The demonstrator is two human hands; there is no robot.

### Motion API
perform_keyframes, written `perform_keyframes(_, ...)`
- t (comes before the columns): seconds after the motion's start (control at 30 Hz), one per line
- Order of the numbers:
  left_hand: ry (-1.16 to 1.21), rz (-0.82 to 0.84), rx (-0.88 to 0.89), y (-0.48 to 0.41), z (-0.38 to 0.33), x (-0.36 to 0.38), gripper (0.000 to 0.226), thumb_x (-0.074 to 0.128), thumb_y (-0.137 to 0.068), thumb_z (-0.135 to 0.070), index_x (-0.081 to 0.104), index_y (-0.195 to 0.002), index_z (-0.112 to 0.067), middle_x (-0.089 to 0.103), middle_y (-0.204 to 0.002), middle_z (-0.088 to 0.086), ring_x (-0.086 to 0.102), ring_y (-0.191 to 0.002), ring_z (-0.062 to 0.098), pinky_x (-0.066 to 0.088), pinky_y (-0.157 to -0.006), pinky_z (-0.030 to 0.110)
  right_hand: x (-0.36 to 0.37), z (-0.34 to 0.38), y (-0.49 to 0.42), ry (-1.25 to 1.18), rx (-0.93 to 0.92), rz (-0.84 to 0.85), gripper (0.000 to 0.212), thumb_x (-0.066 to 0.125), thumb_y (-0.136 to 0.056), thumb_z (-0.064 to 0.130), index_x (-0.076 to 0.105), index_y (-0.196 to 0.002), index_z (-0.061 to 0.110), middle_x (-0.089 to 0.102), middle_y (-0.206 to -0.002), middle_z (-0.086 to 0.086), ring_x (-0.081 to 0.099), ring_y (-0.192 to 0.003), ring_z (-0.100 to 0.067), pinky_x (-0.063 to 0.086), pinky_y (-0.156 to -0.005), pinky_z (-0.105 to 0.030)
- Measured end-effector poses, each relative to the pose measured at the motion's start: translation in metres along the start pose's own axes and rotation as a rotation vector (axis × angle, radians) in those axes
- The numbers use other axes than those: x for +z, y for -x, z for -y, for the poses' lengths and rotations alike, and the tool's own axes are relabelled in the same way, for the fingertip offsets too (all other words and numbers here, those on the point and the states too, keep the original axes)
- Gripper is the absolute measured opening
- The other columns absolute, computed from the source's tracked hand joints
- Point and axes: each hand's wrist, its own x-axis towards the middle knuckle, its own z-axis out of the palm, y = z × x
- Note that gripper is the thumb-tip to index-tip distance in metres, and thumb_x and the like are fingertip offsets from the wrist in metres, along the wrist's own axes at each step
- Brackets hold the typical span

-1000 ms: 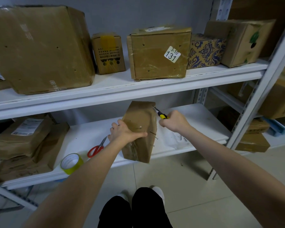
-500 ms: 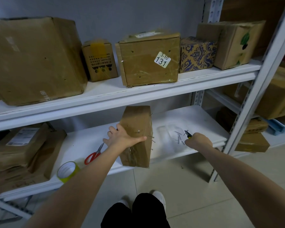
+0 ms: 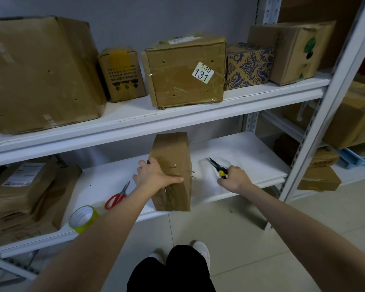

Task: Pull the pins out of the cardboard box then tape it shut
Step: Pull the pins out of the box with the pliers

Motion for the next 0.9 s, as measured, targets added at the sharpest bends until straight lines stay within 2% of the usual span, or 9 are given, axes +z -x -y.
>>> perform_keyframes(0.07,-0.029,-0.035,0.006,0.003,-0.002,0.001,0.116,0.065,-0.051,-0.082,0.027,-0.138,-0.016,0.037,-0.133,0.013,0.044,-0.123,0.033,0.042,-0.099,0.047,-0.004,0.009,0.010,-0.046,-0.129,0.006,0.025,0.060,-0.072,0.026,0.040,-0.066,0.012,0.046,-0.071,-0.003,0.043,-0.061,-0.023,0.030,-0.051,-0.029)
perform_keyframes(0.17,-0.075,-0.080,0.029,0.006,-0.004,0.001,0.110,0.063,-0.054,-0.083,0.034,-0.135,-0.015,0.039,-0.129,0.013,0.048,-0.118,0.033,0.043,-0.096,0.046,-0.014,0.020,0.025,-0.124,-0.265,-0.021,0.022,0.054,-0.062,0.033,0.040,-0.069,0.018,0.045,-0.077,0.002,0.043,-0.067,-0.021,0.028,-0.053,-0.029)
perform_keyframes(0.27,-0.048,-0.067,0.026,0.006,-0.006,-0.001,0.106,0.064,-0.055,-0.081,0.036,-0.134,-0.016,0.038,-0.128,0.013,0.049,-0.117,0.033,0.043,-0.096,0.046,-0.024,0.025,0.032,-0.039,-0.374,-0.017,0.025,0.061,-0.071,0.029,0.052,-0.091,0.018,0.049,-0.094,0.003,0.048,-0.087,-0.021,0.031,-0.062,-0.026)
perform_keyframes(0.33,-0.025,-0.046,0.006,0.007,-0.008,-0.003,0.103,0.065,-0.056,-0.080,0.038,-0.131,-0.016,0.036,-0.128,0.013,0.048,-0.117,0.032,0.044,-0.097,0.046,-0.030,0.027,0.035,0.135,-0.448,-0.046,0.042,0.064,-0.075,0.027,0.054,-0.114,0.016,0.051,-0.107,0.002,0.049,-0.101,-0.021,0.030,-0.071,-0.025)
perform_keyframes(0.4,0.001,-0.036,-0.010,0.009,-0.011,-0.004,0.099,0.067,-0.057,-0.078,0.040,-0.129,-0.016,0.034,-0.129,0.013,0.045,-0.118,0.032,0.044,-0.097,0.046,-0.032,0.030,0.037,0.237,-0.482,-0.072,0.051,0.064,-0.075,0.030,0.052,-0.122,0.015,0.053,-0.113,0.000,0.049,-0.107,-0.020,0.031,-0.073,-0.025)
perform_keyframes(0.57,0.003,-0.158,0.089,0.015,-0.012,-0.002,0.089,0.074,-0.060,-0.067,0.043,-0.130,-0.021,0.034,-0.133,0.011,0.039,-0.123,0.032,0.041,-0.098,0.047,-0.033,0.041,0.038,0.398,-0.506,-0.095,0.058,0.062,-0.073,0.040,0.051,-0.124,0.015,0.053,-0.115,-0.002,0.050,-0.108,-0.021,0.044,-0.077,-0.030)
perform_keyframes(0.67,0.022,-0.146,0.094,0.014,-0.011,-0.001,0.080,0.073,-0.064,-0.064,0.049,-0.129,-0.024,0.040,-0.132,0.010,0.039,-0.124,0.031,0.041,-0.096,0.046,-0.031,0.049,0.041,0.459,-0.523,-0.092,0.057,0.062,-0.072,0.042,0.053,-0.121,0.014,0.054,-0.113,-0.003,0.051,-0.107,-0.022,0.049,-0.080,-0.034)
perform_keyframes(0.8,0.050,-0.145,0.093,0.012,-0.010,-0.003,0.070,0.074,-0.070,-0.056,0.052,-0.128,-0.024,0.043,-0.132,0.009,0.039,-0.123,0.030,0.043,-0.094,0.044,-0.028,0.064,0.042,0.490,-0.530,-0.115,0.051,0.062,-0.074,0.041,0.055,-0.115,0.012,0.056,-0.108,-0.005,0.053,-0.101,-0.024,0.048,-0.076,-0.033)
perform_keyframes(0.9,0.053,-0.130,0.099,0.009,-0.009,-0.006,0.065,0.074,-0.072,-0.051,0.053,-0.128,-0.025,0.044,-0.131,0.007,0.040,-0.122,0.030,0.045,-0.091,0.042,-0.027,0.071,0.042,0.515,-0.524,-0.118,0.040,0.062,-0.076,0.040,0.054,-0.104,0.013,0.053,-0.096,-0.003,0.051,-0.088,-0.023,0.043,-0.066,-0.030)
